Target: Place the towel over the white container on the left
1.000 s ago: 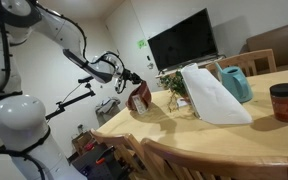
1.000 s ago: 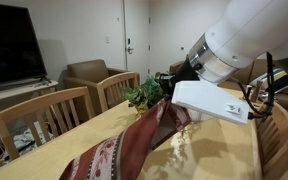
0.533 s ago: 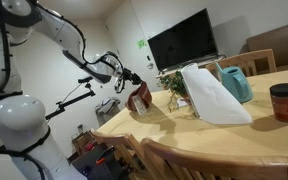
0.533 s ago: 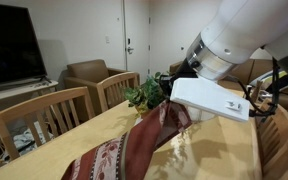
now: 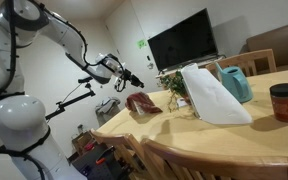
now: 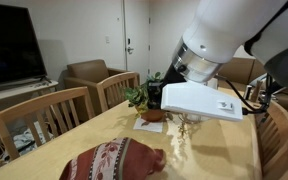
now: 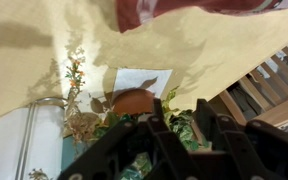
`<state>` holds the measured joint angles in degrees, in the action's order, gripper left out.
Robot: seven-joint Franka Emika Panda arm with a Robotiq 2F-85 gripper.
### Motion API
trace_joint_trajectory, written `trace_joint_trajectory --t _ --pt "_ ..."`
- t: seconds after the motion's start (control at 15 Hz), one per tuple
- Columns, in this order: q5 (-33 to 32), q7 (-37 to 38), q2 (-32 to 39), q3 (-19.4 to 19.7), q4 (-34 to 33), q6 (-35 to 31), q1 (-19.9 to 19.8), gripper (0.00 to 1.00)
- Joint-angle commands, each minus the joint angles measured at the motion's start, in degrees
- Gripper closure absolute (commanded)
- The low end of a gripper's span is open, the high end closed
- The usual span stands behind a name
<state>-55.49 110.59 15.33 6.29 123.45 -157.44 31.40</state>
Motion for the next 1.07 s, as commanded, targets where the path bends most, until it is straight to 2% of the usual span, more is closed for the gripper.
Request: trace_joint_trajectory --t 0.0,0.27,0.53,0.73,1.0 --pt "2.8 -5.2 2.4 -1.5 -4.0 1.8 -0.1 0.27" --pt "1.6 -8.3 4.7 -2.7 -7.9 0.8 0.8 0.00" --pt "-0.9 -12.5 5.0 -4.4 -10.4 0.0 2.2 0.00" --pt "-3.3 -12.5 4.5 -4.6 -11.2 -1.2 3.1 0.00" --pt "-2.5 -11.5 5.8 -4.7 -12.5 -7.0 2.1 0.00"
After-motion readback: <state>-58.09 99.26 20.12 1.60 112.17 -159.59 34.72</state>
